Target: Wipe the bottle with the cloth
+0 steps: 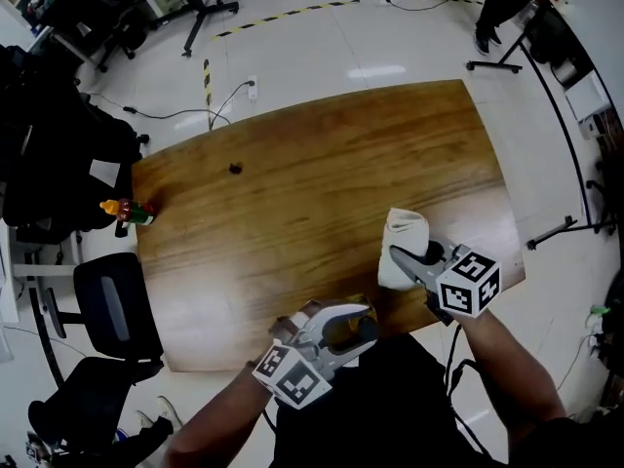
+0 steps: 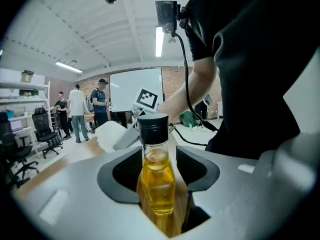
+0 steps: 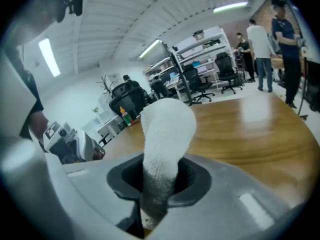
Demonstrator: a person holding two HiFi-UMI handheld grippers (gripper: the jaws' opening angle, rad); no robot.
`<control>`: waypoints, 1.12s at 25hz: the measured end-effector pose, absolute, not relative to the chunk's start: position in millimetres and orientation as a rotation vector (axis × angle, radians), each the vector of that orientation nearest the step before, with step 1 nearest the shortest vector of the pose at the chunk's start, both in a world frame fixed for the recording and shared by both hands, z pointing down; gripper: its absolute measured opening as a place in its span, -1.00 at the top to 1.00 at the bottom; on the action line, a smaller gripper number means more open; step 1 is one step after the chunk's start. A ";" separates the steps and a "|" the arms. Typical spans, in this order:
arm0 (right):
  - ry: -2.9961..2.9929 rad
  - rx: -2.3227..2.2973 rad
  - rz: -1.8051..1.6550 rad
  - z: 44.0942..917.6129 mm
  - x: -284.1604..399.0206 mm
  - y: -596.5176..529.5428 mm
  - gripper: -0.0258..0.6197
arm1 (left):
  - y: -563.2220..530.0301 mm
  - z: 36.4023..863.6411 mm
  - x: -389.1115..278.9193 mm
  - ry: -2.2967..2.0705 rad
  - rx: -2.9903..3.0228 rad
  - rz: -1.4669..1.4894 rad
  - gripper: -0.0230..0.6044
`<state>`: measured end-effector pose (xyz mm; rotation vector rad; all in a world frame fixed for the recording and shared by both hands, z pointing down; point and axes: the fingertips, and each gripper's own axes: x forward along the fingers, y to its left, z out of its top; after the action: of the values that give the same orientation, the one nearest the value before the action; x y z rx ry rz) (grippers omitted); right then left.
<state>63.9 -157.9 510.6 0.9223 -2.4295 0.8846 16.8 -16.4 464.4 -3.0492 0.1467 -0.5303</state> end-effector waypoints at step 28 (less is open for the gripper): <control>-2.596 1.035 0.865 394.7 106.5 87.4 0.70 | 67.5 419.5 -78.9 1.612 -3.300 -0.319 0.87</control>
<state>106.5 87.4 394.7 1.0354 -2.5962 0.8647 -78.9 67.5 419.5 -3.2999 1.6115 -0.3191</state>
